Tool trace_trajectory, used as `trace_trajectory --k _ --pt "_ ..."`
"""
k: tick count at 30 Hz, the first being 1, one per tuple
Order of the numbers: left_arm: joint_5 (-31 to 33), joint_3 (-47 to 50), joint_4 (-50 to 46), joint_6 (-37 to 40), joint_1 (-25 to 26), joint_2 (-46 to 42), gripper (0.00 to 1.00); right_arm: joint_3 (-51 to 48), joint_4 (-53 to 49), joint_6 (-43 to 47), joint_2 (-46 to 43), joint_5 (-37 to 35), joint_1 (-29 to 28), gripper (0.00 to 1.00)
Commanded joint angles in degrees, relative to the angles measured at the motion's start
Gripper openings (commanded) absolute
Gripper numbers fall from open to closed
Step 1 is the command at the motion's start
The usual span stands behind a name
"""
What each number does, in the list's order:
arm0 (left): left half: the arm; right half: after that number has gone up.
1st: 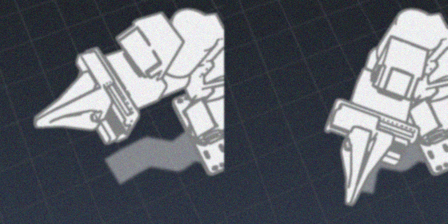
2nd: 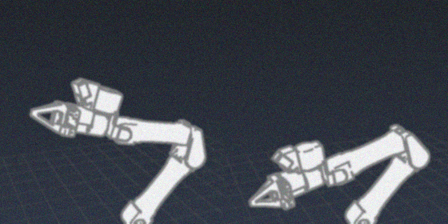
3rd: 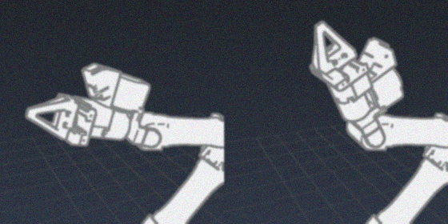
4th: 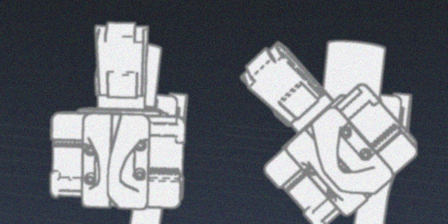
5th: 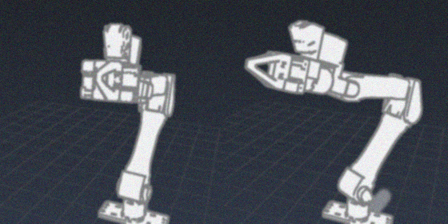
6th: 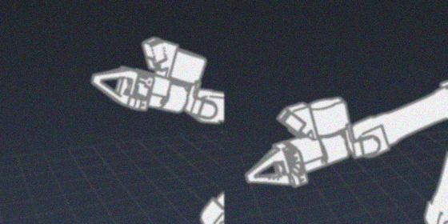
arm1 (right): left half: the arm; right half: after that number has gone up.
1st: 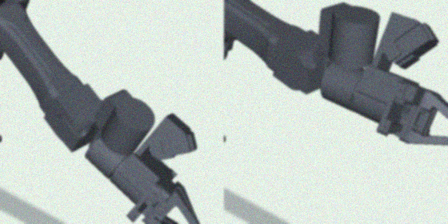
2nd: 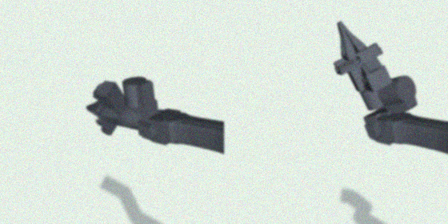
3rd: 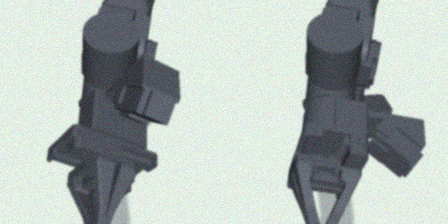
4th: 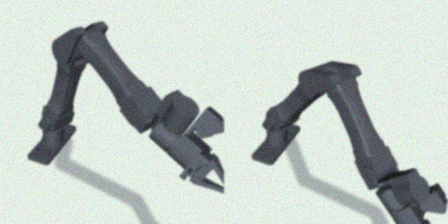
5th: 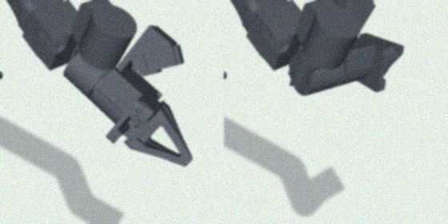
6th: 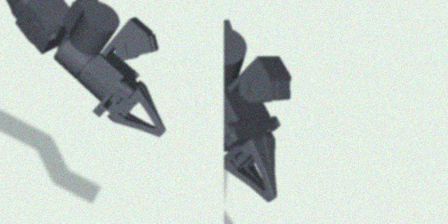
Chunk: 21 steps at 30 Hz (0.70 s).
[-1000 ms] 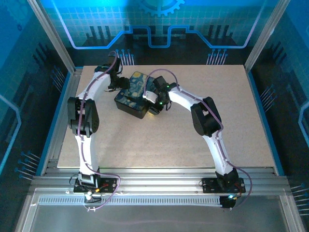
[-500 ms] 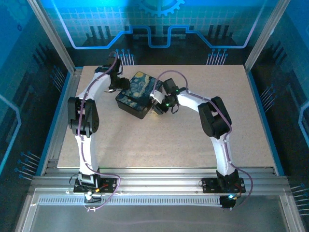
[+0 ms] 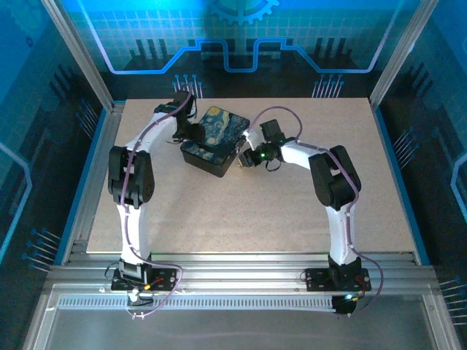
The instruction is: Unlock the padlock with the key
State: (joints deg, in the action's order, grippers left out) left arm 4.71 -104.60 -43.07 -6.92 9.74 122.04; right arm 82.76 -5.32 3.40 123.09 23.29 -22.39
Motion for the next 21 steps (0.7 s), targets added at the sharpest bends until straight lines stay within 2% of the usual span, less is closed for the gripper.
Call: trace_trajectory --k 1,7,11,14,18,21 --pt "1.57 3.27 -0.76 1.22 0.11 0.50 0.63 -1.16 10.15 -5.25 -4.52 4.02 0.95 0.33" --pt "1.72 5.16 0.13 0.71 0.19 0.50 0.62 -0.44 10.93 -7.26 -3.42 3.36 1.79 0.34" --pt "1.97 5.07 0.04 0.50 0.19 0.20 0.62 0.22 7.35 -3.92 -3.75 5.60 2.45 0.44" --pt "2.09 4.28 -0.35 0.65 0.17 0.20 0.62 2.56 1.87 -2.21 -2.46 9.97 4.44 0.51" --pt "2.28 3.79 -0.18 -0.19 0.19 0.21 0.63 5.39 -3.20 -7.87 0.00 10.83 5.49 0.52" --pt "2.50 3.64 -0.17 -0.86 0.10 0.16 0.63 2.96 -1.69 -13.44 0.29 8.40 4.80 0.55"
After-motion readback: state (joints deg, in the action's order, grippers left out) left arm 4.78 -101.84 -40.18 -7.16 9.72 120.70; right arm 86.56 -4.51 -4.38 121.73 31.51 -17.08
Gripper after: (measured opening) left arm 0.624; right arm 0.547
